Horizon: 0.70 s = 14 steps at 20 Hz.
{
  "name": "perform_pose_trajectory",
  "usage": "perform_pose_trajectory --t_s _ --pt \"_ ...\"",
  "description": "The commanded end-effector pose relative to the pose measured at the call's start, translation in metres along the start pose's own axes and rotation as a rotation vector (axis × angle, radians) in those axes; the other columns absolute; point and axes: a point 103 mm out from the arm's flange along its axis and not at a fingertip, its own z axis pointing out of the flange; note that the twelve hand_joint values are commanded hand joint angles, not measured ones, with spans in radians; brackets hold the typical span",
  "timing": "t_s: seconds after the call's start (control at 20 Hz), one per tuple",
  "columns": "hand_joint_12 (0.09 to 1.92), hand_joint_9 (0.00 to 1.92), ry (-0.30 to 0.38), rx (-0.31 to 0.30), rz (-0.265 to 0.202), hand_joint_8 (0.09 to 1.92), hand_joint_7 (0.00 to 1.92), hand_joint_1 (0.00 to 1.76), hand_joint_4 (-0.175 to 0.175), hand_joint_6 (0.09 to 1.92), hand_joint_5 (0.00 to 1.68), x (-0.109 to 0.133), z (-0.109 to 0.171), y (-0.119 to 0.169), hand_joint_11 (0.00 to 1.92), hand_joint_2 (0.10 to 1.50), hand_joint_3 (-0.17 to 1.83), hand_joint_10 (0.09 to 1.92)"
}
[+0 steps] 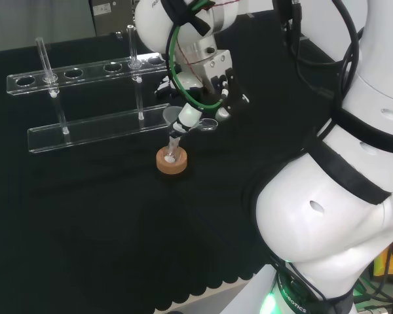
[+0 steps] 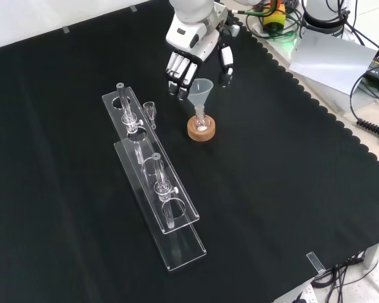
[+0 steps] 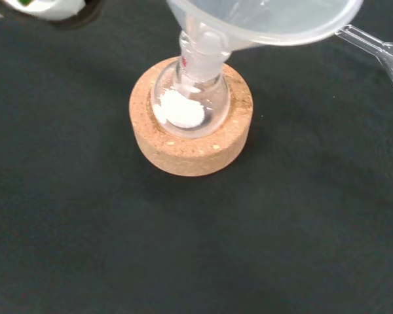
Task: Remove the funnel from the round-bottom flask.
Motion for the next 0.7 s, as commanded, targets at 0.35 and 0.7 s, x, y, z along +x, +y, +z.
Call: perform_pose_trajectory --t_s 0.35,0.7 --pt "1.46 0.20 0.006 -0.008 0.014 0.49 0.00 0.73 0.006 0.09 0.14 0.003 0.013 0.006 0.41 0.62 0.47 0.80" --pt "1.45 0.20 -0.012 0.017 0.019 0.45 0.00 0.77 0.007 0.09 0.12 0.008 0.021 0.011 0.43 0.63 0.47 0.80"
